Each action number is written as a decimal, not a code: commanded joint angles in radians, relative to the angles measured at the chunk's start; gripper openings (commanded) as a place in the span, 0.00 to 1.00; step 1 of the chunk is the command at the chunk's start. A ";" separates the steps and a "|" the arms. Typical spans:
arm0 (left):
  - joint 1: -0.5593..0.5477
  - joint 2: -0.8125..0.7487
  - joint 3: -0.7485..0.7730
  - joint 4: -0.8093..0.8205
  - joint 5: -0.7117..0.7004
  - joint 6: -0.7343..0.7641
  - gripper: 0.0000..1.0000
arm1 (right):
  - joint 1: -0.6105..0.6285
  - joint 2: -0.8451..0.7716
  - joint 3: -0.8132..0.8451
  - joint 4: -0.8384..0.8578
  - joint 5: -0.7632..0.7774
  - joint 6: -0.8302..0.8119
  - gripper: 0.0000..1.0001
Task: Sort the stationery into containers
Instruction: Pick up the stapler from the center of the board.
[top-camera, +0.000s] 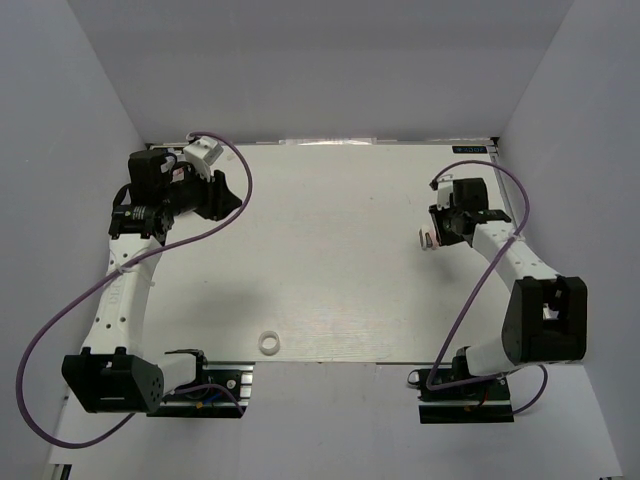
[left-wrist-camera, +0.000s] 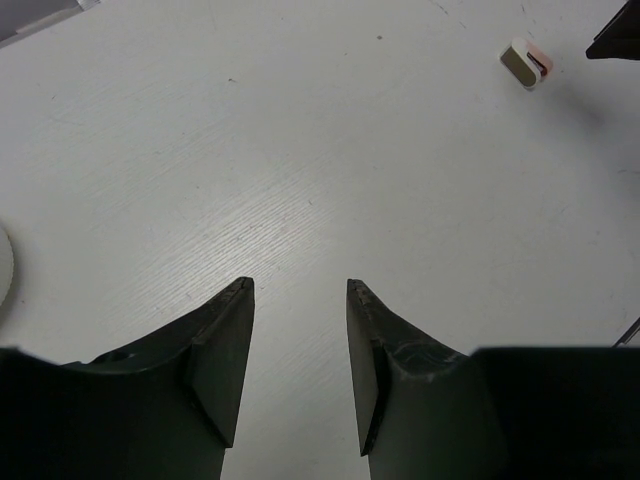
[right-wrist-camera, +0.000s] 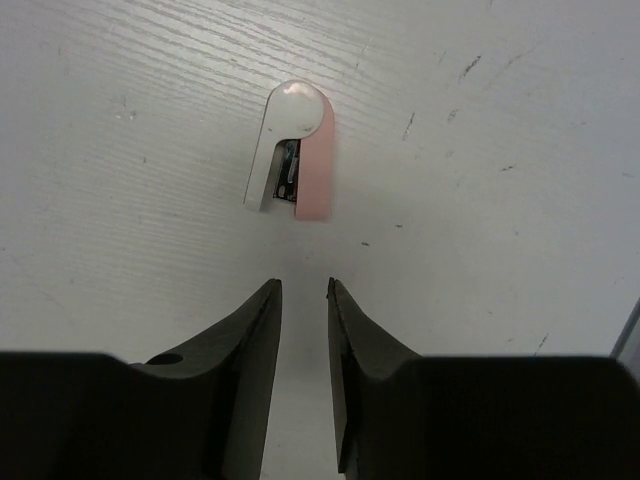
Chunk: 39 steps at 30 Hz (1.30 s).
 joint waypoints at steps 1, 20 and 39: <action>0.004 -0.027 0.026 -0.014 0.024 -0.006 0.52 | -0.010 0.023 0.016 0.047 -0.058 -0.009 0.30; 0.004 -0.015 -0.036 0.050 -0.010 -0.009 0.55 | 0.075 0.224 0.121 0.096 -0.034 0.137 0.38; 0.004 0.096 -0.001 0.071 0.025 -0.017 0.55 | 0.094 0.224 0.142 0.070 0.079 0.120 0.38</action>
